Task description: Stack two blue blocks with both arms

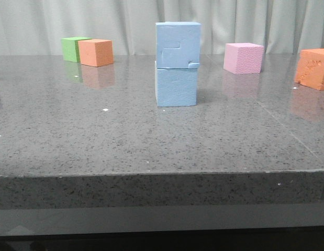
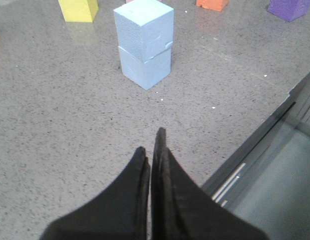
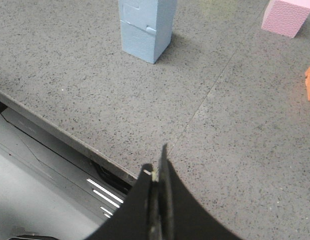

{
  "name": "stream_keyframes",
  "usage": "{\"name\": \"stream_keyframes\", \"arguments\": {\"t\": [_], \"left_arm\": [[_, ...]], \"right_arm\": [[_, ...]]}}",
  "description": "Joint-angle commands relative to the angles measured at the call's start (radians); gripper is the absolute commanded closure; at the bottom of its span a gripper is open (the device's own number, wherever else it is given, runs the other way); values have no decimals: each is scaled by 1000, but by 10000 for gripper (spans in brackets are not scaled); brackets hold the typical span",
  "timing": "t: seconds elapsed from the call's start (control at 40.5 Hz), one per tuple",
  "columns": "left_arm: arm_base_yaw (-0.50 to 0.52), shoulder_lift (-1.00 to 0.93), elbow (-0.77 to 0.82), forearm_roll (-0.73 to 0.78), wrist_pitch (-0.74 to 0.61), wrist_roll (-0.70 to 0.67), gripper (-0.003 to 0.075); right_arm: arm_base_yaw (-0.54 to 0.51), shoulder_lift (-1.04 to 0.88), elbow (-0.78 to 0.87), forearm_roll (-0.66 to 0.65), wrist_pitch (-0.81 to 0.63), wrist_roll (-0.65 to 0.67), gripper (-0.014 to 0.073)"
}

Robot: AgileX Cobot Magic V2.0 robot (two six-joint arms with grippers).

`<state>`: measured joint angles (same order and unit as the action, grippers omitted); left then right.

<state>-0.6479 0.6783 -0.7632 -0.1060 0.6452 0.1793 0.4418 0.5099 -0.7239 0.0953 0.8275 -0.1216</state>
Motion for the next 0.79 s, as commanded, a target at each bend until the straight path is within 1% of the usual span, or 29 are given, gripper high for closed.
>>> {"name": "stream_keyframes", "arguments": {"t": [0.0, 0.519, 0.593, 0.691, 0.765], "left_arm": [[-2, -2, -26, 11, -91, 8, 741], [-2, -2, -26, 11, -89, 8, 741], [-6, -33, 4, 3, -128, 8, 741], [42, -94, 74, 0, -186, 8, 741], [116, -151, 139, 6, -235, 8, 741]], "right_arm": [[-6, 4, -17, -4, -74, -11, 662], [-6, 4, -17, -4, -72, -11, 662], [-6, 4, -17, -4, -71, -11, 662], [-6, 4, -17, -4, -72, -11, 662], [-6, 4, -17, -4, -72, -11, 662]]}}
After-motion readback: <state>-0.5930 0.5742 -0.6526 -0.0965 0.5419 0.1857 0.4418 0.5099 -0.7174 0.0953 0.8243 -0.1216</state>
